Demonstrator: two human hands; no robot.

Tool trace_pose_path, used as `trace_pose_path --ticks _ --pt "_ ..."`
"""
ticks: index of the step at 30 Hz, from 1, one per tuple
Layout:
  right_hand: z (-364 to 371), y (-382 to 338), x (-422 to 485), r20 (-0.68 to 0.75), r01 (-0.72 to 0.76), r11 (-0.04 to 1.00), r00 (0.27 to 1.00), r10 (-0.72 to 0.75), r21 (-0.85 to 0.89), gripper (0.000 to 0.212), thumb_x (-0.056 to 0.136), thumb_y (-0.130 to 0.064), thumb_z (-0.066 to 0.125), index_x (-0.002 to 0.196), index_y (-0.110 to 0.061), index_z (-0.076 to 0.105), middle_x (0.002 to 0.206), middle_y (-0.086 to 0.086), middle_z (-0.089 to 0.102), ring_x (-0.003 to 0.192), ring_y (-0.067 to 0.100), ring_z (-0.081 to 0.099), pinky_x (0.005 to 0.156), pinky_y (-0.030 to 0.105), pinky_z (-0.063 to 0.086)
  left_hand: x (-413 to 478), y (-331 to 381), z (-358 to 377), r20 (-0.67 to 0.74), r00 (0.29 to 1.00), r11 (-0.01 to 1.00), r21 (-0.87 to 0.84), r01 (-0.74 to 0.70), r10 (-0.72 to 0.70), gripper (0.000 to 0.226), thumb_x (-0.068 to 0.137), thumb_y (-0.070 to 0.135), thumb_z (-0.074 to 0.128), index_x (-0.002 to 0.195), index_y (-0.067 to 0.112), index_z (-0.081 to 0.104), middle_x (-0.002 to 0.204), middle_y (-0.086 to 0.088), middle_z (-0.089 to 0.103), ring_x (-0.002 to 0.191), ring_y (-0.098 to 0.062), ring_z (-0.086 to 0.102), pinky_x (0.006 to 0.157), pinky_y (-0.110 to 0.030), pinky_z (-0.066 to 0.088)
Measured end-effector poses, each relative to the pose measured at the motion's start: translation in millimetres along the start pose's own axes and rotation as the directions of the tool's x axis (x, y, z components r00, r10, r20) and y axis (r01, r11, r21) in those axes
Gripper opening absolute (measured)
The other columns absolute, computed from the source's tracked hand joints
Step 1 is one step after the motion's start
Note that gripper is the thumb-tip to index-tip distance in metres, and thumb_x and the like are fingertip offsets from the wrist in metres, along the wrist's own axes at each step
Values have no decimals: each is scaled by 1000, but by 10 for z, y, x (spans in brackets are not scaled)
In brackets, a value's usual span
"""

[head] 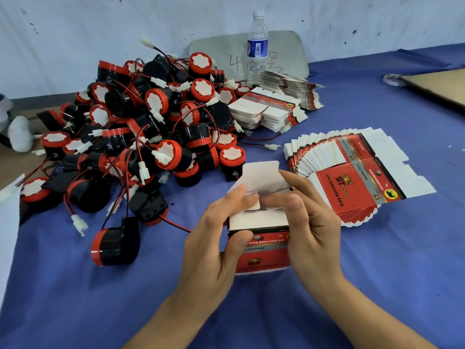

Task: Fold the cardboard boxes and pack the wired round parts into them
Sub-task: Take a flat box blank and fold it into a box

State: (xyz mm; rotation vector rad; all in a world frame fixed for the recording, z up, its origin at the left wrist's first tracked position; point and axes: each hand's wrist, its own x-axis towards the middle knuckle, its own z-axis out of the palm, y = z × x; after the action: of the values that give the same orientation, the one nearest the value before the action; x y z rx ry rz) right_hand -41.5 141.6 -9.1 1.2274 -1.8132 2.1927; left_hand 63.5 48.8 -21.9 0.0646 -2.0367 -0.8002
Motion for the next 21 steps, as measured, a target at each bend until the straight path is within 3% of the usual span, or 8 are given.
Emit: trace_pose_path --ticks 3,5,7,9,13,16,18,21 --pt "-13 -6 0 29 58 998 998 -59 25 32 99 -33 42 81 -23 67 114 -16 60 108 -7 57 84 7 40 5 -16 -29 31 999 999 41 26 -27 34 104 45 29 131 30 43 125 25 53 115 1 55 88 -17 48" --pt "-12 -9 -5 53 68 995 996 -72 74 19 98 -29 43 101 -28 62 112 -22 60 101 -7 57 83 8 41 2 -25 -45 36 999 998 60 22 -24 33 105 44 27 123 27 50 122 18 54 112 -2 56 85 -17 48" --pt "-4 -22 0 73 57 992 995 -65 109 32 96 -31 46 125 -42 51 114 -24 57 98 -3 57 83 11 42 3 -24 -50 20 1000 997 75 -2 0 33 105 40 28 116 22 53 124 16 51 117 -2 53 90 -15 43" --pt "-12 -24 11 109 61 994 992 -71 92 39 96 -34 48 135 -36 46 117 -25 56 102 -3 57 85 10 42 0 -26 -24 -50 999 996 90 -17 21 28 104 39 31 110 22 52 126 13 44 121 -1 47 95 -13 39" --pt "-39 -37 34 131 52 996 990 -61 72 23 94 -29 51 116 -27 57 109 -22 60 98 -4 59 82 8 42 -17 -23 38 -154 982 988 -125 94 -113 17 99 47 43 107 32 42 127 19 36 121 -16 46 91 -19 46" --pt "-38 -26 22 135 68 996 988 -74 50 11 91 -25 51 96 -18 59 104 -4 63 97 4 60 83 12 42 -22 -43 48 -136 985 980 -182 83 -109 19 99 47 44 116 37 44 128 11 38 127 -24 49 91 -28 49" --pt "-35 -22 14 139 39 999 989 -42 24 15 89 -27 53 81 -16 57 101 0 64 97 7 60 82 13 42 -15 -54 43 -144 984 977 -199 75 -105 22 99 46 45 121 44 43 130 8 40 129 -34 48 92 -37 50" --pt "-54 -47 39 151 -137 984 981 119 112 30 81 -33 58 65 -8 56 94 -6 65 90 5 61 76 16 43 -24 -66 34 -137 986 976 -205 67 -96 26 99 46 45 124 43 42 133 4 41 131 -33 47 91 -51 51"
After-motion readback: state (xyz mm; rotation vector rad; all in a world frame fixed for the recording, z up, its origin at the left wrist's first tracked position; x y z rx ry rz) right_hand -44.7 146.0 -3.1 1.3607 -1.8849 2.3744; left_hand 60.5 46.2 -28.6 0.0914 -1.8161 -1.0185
